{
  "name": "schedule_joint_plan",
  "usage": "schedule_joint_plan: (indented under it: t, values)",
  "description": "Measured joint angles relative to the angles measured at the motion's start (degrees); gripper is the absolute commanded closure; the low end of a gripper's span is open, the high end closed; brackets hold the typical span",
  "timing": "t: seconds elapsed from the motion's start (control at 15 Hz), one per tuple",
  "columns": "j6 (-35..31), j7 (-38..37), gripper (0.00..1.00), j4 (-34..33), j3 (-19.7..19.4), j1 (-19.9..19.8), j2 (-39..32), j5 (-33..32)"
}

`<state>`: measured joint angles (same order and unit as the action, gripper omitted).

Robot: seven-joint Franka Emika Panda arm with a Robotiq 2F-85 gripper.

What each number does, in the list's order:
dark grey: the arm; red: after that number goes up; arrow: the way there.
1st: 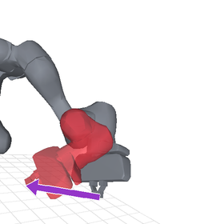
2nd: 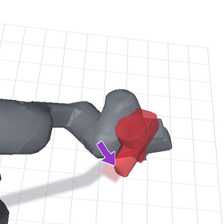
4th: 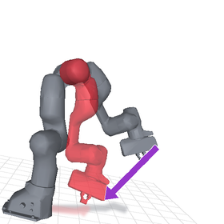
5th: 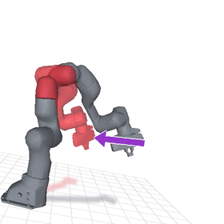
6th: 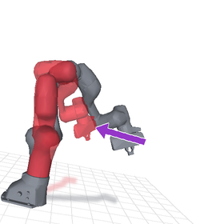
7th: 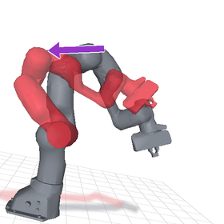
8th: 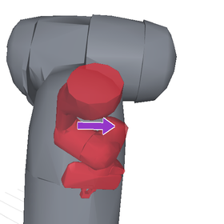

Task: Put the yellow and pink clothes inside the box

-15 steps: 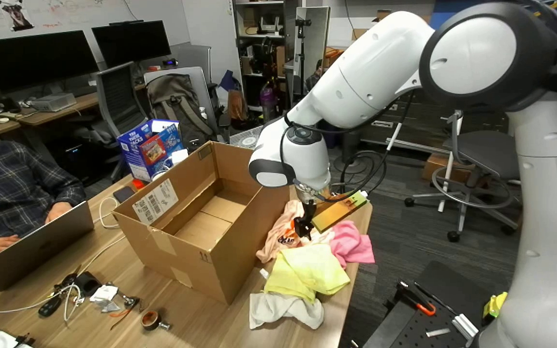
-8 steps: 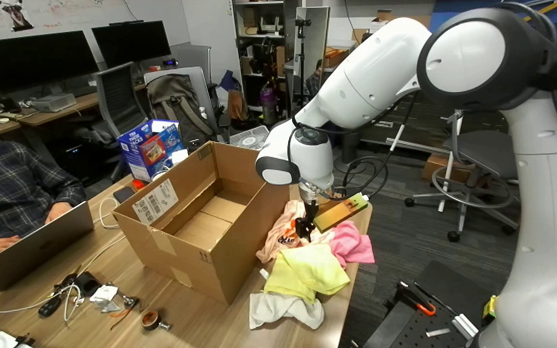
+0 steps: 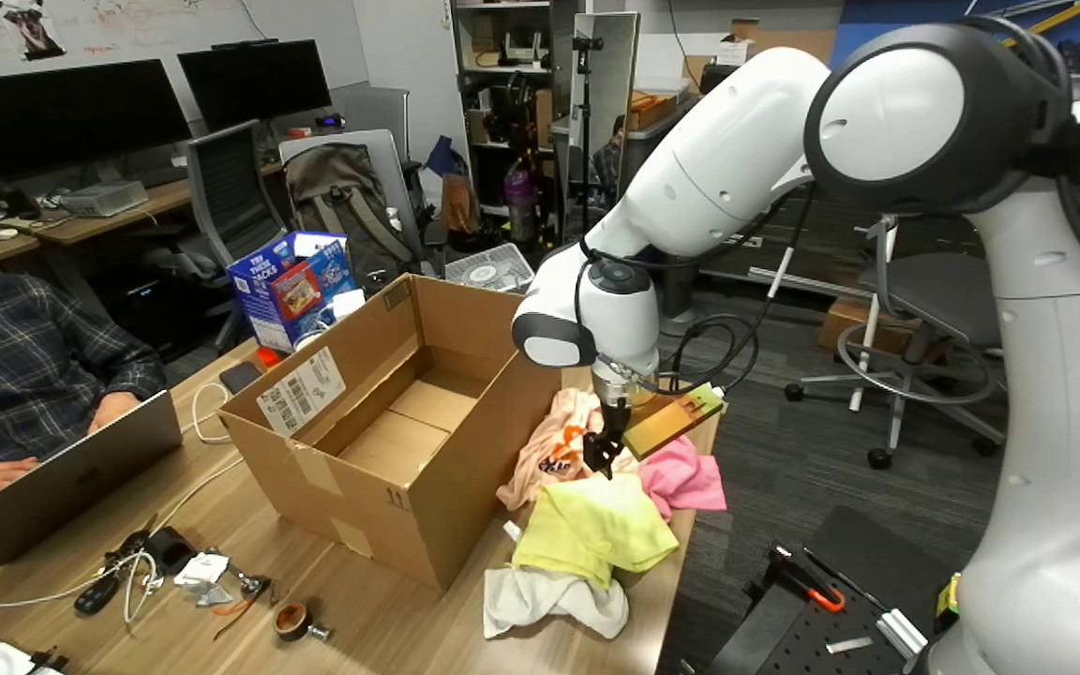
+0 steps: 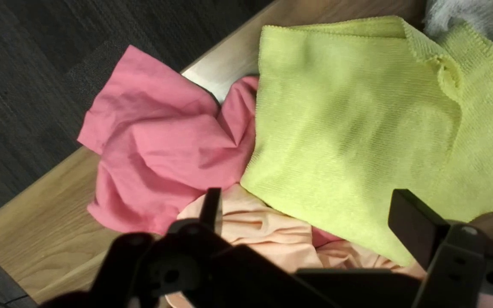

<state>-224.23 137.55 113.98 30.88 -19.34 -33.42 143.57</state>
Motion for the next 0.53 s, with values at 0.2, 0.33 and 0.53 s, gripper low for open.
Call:
schedule_joint_plan:
  t: [0.2, 0.33, 0.53]
  values:
    - [2.56, 2.28, 0.0, 1.32, 0.02, -0.8, -0.49, 0.0]
    - [4.14, 3.64, 0.0, 1.87, 0.01, -1.15, -0.97, 0.0]
    - [6.08, 5.44, 0.0, 2.47, 0.0, -1.29, -1.8, 0.0]
